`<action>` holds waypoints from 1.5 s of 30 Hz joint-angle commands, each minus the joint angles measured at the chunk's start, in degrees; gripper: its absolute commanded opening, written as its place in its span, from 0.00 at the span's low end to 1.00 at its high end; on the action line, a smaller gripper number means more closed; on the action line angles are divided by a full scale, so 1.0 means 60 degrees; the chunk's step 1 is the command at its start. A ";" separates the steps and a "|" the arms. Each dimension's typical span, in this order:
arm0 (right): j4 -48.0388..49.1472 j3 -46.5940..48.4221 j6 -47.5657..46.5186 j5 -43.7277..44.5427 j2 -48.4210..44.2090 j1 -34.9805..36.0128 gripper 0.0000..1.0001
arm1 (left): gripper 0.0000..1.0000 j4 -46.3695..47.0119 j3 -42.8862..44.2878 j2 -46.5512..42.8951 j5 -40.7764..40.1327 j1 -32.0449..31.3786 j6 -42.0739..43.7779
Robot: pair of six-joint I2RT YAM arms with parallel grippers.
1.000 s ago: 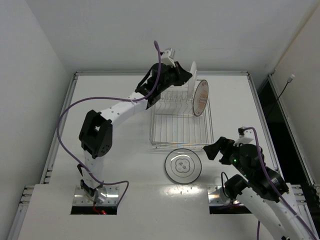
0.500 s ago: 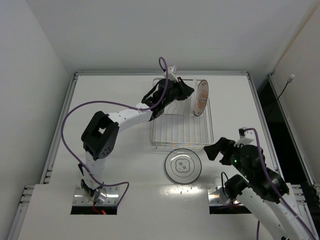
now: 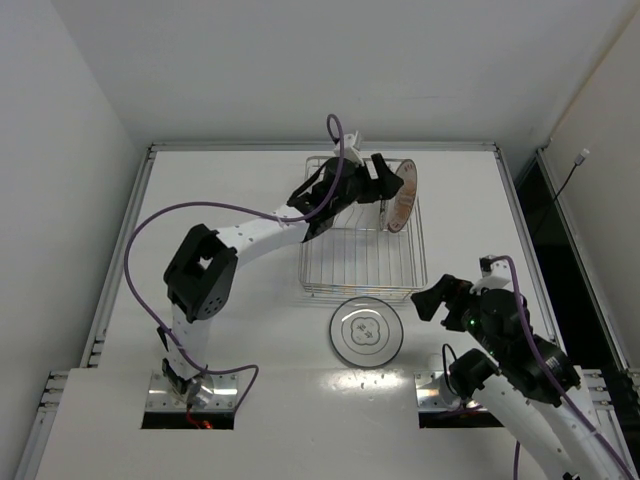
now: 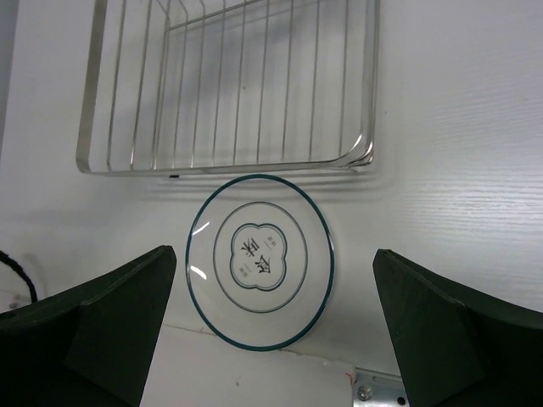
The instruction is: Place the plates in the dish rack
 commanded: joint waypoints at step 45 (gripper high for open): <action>0.3662 -0.2420 0.5426 -0.3225 0.7666 0.0023 0.37 | 0.98 -0.3529 -0.6808 -0.9017 -0.1929 0.2641 0.4935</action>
